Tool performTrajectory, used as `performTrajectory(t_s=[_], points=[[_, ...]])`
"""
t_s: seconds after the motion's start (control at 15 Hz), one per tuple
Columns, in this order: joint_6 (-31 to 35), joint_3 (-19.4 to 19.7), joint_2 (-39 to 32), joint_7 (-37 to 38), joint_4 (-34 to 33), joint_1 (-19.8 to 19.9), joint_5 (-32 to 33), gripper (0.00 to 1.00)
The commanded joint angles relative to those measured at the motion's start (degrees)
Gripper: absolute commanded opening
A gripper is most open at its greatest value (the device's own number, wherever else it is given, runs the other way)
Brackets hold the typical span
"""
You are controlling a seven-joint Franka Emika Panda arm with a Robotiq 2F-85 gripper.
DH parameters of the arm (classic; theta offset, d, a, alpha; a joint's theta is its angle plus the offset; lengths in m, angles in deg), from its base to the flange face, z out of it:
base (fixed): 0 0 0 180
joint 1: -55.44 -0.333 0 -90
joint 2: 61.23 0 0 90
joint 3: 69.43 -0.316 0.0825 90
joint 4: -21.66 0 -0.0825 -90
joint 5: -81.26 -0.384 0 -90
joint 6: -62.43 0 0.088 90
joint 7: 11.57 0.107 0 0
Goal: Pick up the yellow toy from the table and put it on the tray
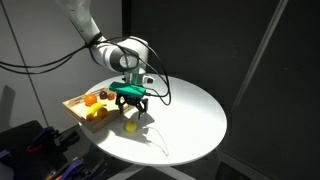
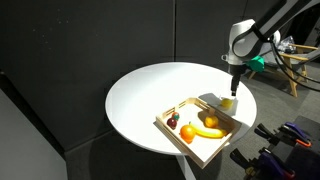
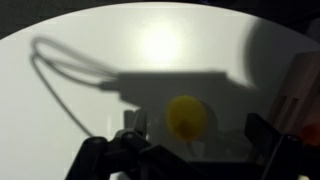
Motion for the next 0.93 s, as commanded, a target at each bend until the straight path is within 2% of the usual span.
performTrajectory(t_s=[0.0,0.87], points=[[3.22,-0.44,0.69,-0.47,1.11,0.76,-0.95,1.00],[2.76,-0.33,0.00,0.14,0.53,0.45,-0.60,1.00]])
